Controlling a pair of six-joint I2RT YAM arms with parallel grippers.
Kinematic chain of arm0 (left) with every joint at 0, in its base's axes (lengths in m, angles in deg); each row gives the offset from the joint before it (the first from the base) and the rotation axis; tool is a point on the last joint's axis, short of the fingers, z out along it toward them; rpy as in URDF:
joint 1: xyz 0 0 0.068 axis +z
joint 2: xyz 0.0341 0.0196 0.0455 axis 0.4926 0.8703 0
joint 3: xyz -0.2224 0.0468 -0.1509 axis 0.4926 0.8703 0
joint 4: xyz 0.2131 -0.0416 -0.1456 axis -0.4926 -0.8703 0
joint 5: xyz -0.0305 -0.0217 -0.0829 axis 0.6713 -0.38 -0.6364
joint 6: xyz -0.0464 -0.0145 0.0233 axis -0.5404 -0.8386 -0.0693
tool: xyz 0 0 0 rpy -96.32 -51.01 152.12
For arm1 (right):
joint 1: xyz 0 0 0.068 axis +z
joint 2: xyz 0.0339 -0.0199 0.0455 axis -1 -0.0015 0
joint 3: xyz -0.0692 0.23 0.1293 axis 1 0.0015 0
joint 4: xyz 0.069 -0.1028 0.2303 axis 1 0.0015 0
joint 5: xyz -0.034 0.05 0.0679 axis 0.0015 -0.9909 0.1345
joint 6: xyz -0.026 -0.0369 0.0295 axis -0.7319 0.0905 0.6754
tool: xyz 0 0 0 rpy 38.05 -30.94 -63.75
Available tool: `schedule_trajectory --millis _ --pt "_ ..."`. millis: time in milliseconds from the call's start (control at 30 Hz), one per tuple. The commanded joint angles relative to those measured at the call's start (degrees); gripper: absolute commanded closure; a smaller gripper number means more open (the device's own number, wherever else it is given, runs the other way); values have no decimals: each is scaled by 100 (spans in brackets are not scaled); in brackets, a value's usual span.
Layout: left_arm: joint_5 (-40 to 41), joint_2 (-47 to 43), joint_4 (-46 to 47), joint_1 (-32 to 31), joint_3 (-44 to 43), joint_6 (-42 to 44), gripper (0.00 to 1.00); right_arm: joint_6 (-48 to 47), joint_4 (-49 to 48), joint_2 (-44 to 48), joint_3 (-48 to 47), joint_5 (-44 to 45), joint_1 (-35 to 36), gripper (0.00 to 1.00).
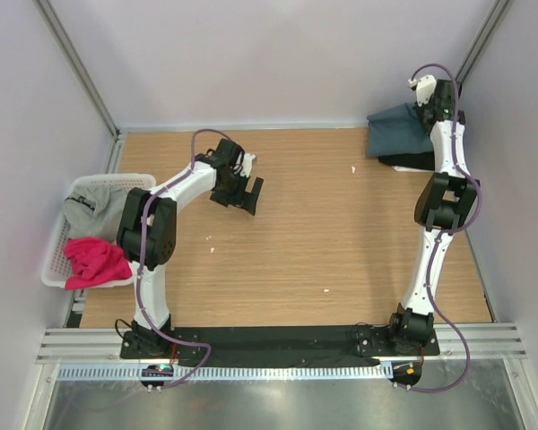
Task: Fold and stack the t-shirts
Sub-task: Neatly place the folded tshirt to the corner
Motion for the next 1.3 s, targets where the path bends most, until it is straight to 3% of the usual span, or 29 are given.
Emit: schedule_trajectory --millis 0,367,500,567,600,733,833,1000,1133,1233,1267 --pt "-31 -30 73 9 -50 63 0 -334 -889 -38 -163 744 -52 99" --pt "13 -56 82 9 -50 10 0 -589 -1863 -144 91 1482 -17 98" --pt "39 -65 99 0 -41 -8 1 -537 -2128 -127 311 1738 -26 80" --pt "39 -65 99 9 -41 -8 0 -484 -2268 75 600 1747 -26 77" --pt "31 -65 99 9 -41 1 1 -423 -2312 145 715 1755 -17 66" --pt "4 -56 99 9 -68 -43 1 -247 -2427 567 1032 1816 -9 40" --pt "-101 -144 108 0 -68 -69 0 -45 -2392 883 1250 1773 0 31" --pt "74 -486 310 0 3 -113 1 377 -2743 2200 2191 1545 35 16" --pt "399 -723 214 0 -295 18 0 1094 -2455 3001 2815 1220 149 15" --pt "969 -1048 248 9 -463 142 0 2217 -1815 3616 3246 177 185 9" --pt "1423 -1154 292 0 -472 150 0 2493 -1655 3739 3404 -314 202 1"
